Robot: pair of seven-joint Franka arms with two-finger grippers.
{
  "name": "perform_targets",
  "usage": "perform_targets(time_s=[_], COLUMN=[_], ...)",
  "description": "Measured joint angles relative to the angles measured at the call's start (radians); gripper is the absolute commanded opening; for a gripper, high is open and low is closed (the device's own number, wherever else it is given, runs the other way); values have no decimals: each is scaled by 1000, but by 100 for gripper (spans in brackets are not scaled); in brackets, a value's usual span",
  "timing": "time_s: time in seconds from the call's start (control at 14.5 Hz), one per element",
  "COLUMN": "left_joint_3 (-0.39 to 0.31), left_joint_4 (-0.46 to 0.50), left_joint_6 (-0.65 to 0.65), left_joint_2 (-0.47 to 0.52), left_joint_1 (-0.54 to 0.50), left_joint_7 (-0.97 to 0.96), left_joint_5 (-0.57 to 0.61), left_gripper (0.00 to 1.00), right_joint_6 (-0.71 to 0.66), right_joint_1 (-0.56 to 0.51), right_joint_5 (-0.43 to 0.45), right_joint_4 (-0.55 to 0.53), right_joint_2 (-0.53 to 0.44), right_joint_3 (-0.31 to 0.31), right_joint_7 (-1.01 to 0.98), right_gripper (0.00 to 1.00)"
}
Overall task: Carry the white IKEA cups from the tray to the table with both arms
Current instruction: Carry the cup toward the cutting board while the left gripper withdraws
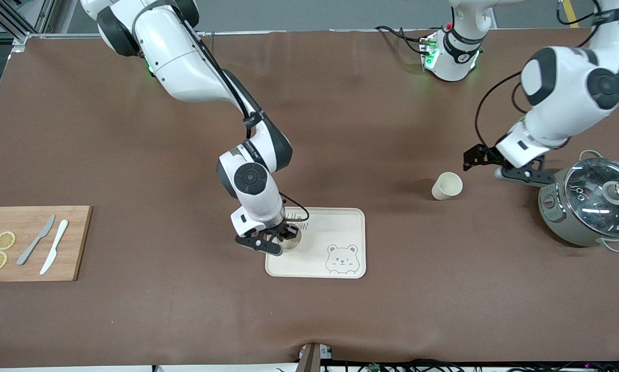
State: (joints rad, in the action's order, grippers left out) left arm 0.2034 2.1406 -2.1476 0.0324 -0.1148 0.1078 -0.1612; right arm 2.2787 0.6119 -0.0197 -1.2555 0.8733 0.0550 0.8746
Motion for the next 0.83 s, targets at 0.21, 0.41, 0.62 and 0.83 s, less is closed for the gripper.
perform_targets(time_s=[0.21,0.41,0.62,0.83], left_joint_3=[-1,-1,-37,-195], left_joint_4=[-151,-243,-307,-378], left_joint_6=[128,210,283,352], left_joint_2=[-14,-35,-42,-42], left_joint_1=[-31,-34,22,184], left_joint_7=[-19,-25,-44,-67], left_joint_5=[36,55,56,58], left_gripper=[100,100,100,100], right_joint_6=[-117,-201,-214,-214], right_joint_1=[-27,-85,-157,-212], right_joint_5=[-24,-36,-38,-39], right_joint_4=[3,-40,-182,-322], right_joint_2=[-68,-172,-312,-424], right_joint_3=[1,2,3,4], right_joint_7=[-59,-174,-327,-442], right_gripper=[0,0,0,0])
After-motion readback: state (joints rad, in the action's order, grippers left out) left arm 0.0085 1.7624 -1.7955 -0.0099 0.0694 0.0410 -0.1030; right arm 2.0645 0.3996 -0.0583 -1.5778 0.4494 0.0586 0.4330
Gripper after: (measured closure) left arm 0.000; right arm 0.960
